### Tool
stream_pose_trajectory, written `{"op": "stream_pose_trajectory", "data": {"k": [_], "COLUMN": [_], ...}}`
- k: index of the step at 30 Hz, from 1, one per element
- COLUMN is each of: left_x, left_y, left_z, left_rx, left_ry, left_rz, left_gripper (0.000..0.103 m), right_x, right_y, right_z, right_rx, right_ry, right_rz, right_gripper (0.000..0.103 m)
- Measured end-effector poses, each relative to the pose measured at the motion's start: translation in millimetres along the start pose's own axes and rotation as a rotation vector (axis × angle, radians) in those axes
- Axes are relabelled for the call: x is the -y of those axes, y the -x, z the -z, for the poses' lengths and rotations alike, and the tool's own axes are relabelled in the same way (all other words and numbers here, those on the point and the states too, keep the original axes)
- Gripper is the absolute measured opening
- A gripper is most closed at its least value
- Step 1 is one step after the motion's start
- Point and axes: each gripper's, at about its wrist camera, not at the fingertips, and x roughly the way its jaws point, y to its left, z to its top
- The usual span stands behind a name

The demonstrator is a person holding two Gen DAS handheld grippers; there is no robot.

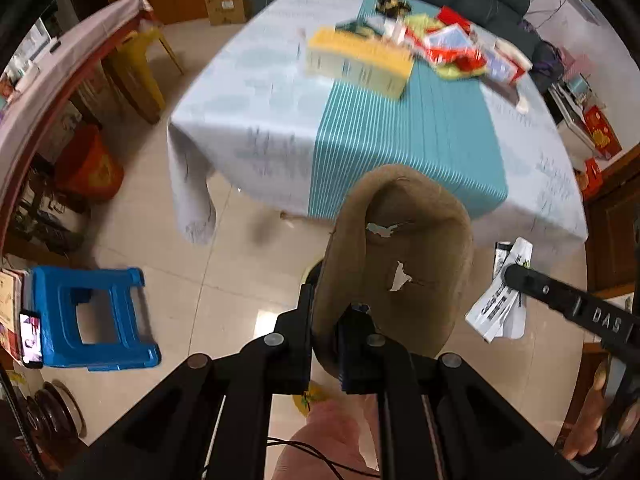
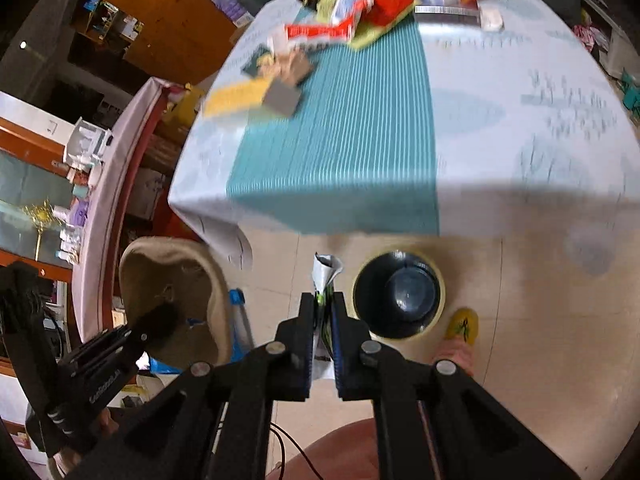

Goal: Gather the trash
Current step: 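Carry the cup carrier and white wrapper to the bin and release both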

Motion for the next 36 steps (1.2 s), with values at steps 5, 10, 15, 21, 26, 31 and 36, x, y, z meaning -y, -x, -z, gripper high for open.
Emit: {"op": "stream_pose_trajectory", "data": {"k": [5,10,15,21,26,31,36], "left_x": [-3,1,6,16,19,21,11], "left_y": [-48,-117,-203,-299,-353,-371,-351], "left_z": [21,34,42,51,55,50,41], "left_rx": [-0.051,-0.081,-0.118,-0.137,-0.142,-0.148,-0.135], "left_ry": [-0.016,-0.042,-0.035,-0.025,0.023,0.061,0.089], "left_rz": [0.016,0.015,-0.021,-0.024,0.008,0.003,-0.001], "left_gripper": [0.007,0.008,0.008,0.011,0.031,0.07,0.07], "right_x": [8,34,77,124,154,162,151], "right_y": [-39,-99,-165,-259,-315,-342,-334], "right_z": [39,58,67,61,60,56,50], "right_rx": [-0.048,-0.067,-0.059,-0.049,-0.071,-0.086,-0.097], "right_ry": [-0.01,-0.016,-0.066,-0.017,0.012,0.068,0.121], "right_rz": [0.04,0.101,0.123,0.158,0.174,0.179,0.196], "right_gripper": [0.008,0.008,0.008,0.011,0.019,0.045,0.051]}}
